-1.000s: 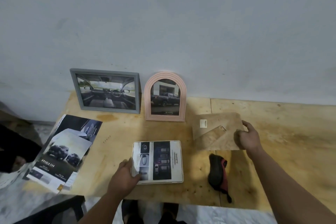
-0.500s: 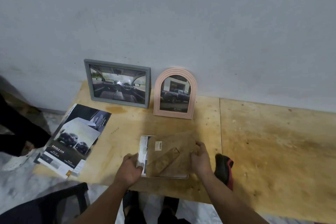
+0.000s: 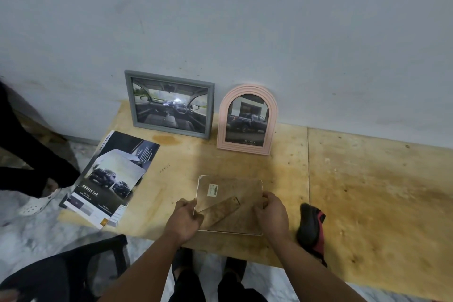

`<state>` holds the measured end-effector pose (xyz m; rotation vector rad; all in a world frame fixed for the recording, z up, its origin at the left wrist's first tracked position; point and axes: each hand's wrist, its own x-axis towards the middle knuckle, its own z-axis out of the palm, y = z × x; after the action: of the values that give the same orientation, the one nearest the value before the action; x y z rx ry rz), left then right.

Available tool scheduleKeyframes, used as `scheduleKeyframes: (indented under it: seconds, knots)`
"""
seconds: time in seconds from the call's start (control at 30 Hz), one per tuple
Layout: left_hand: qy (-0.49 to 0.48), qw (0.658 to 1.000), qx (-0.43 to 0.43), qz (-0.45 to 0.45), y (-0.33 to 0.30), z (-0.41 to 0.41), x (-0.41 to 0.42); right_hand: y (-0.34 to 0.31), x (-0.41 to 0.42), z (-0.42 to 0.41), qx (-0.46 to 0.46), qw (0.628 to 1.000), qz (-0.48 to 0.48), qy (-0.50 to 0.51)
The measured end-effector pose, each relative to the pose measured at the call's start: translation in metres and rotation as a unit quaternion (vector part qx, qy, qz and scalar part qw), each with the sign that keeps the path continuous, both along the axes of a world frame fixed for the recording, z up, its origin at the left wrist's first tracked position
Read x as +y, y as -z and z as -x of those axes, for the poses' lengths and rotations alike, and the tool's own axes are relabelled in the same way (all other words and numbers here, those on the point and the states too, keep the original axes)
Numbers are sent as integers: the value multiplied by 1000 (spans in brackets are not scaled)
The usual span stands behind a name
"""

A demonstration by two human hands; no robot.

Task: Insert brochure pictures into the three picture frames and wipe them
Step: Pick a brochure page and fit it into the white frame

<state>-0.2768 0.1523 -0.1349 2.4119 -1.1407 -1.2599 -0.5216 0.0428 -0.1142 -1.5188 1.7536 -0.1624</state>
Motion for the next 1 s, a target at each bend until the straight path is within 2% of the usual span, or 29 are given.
scheduleKeyframes:
  seconds: [0.13, 0.3, 0.4, 0.5, 0.63, 0.7, 0.8, 1.0]
  knots:
    - [-2, 1000, 14, -10, 2, -2, -1, -1, 2, -2, 25, 999, 10, -25]
    - [13, 1000, -12, -1, 4, -4, -1, -1, 5, -1, 23, 1000, 15, -15]
    - [48, 995, -72, 41, -7, -3, -2, -1, 1, -1, 26, 999, 8, -27]
    - [127, 978, -149, 77, -16, 0, -10, 0, -5, 0, 66, 992, 1, -106]
    - [277, 948, -148, 54, -24, 10, -30, -1, -12, -6, 166, 943, 18, -288]
    - [315, 939, -135, 20, -25, 15, -36, -4, -15, -8, 196, 917, 2, -348]
    - [326, 936, -136, -17, -19, 18, -37, -9, -19, -8, 232, 888, -13, -398]
    - [317, 938, -138, -36, -19, 20, -45, -11, -24, -20, 267, 861, -35, -432]
